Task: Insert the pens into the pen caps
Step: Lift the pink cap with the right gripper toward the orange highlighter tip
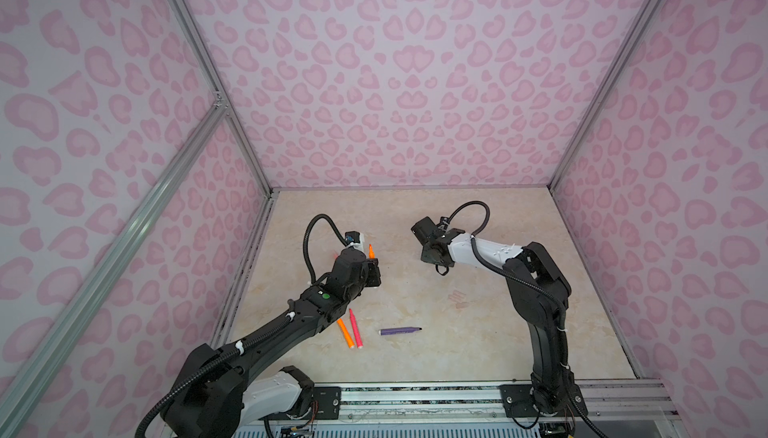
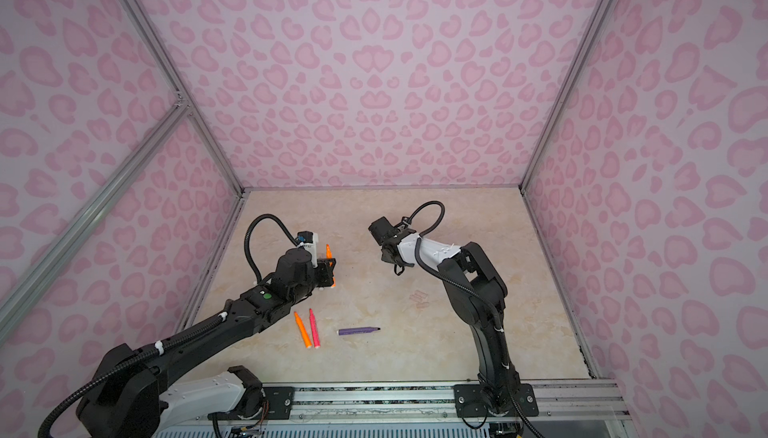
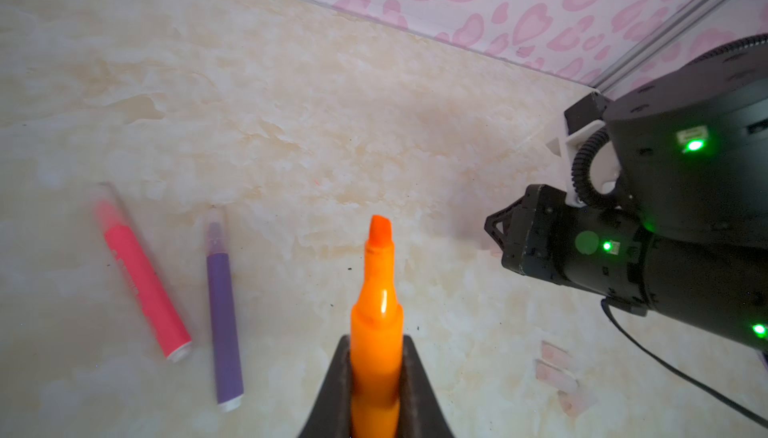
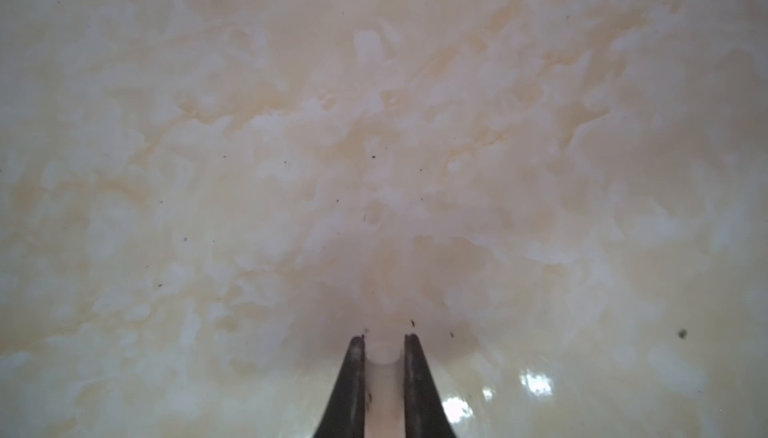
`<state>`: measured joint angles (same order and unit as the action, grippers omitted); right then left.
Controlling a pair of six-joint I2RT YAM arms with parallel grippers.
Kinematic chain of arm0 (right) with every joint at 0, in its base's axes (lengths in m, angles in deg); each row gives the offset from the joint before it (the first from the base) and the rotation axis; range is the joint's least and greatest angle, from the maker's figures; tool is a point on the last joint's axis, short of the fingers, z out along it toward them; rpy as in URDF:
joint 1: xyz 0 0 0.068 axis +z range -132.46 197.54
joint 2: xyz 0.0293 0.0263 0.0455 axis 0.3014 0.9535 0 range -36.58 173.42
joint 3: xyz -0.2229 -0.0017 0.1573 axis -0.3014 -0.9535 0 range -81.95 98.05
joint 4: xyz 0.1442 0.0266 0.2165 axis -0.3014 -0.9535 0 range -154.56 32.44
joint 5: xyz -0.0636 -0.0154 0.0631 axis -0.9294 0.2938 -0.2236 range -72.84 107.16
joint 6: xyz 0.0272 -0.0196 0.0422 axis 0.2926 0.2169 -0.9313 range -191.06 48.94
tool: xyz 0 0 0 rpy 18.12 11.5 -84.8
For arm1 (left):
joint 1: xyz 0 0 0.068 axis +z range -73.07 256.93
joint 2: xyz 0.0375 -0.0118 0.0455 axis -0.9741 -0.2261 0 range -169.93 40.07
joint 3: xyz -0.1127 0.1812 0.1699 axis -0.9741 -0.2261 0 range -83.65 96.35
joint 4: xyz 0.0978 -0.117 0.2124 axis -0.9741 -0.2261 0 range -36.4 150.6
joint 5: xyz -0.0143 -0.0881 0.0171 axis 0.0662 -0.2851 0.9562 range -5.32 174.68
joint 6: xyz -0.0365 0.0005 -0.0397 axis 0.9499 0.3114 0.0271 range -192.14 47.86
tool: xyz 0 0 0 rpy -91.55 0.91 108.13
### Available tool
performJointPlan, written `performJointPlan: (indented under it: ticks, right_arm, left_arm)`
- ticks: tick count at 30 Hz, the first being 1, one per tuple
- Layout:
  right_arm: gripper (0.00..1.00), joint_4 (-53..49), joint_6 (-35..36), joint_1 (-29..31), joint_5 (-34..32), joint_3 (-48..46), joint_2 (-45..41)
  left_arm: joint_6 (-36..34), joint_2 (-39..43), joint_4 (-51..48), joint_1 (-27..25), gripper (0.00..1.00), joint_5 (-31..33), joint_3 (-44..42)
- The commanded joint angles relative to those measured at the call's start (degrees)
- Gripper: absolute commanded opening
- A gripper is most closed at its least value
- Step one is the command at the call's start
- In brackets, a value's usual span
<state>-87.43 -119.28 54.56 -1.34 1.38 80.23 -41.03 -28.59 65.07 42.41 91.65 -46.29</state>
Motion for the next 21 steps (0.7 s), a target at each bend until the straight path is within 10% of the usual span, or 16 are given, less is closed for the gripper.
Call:
performJointPlan:
  ticks: [1,21]
  right_arm:
    - [0.01,1.71,0.99,-0.33,-2.06,-2.55,-3.60]
    - [0.00,37.97,7.44,-9.10,23.07,-39.55,-44.66]
  left_arm:
    - [-1.90,-1.64,5.72,-0.19,0.03,-8.71,0.59]
    - [-9.79,-10.80,10.15,-11.63,0.03,-24.39,7.28]
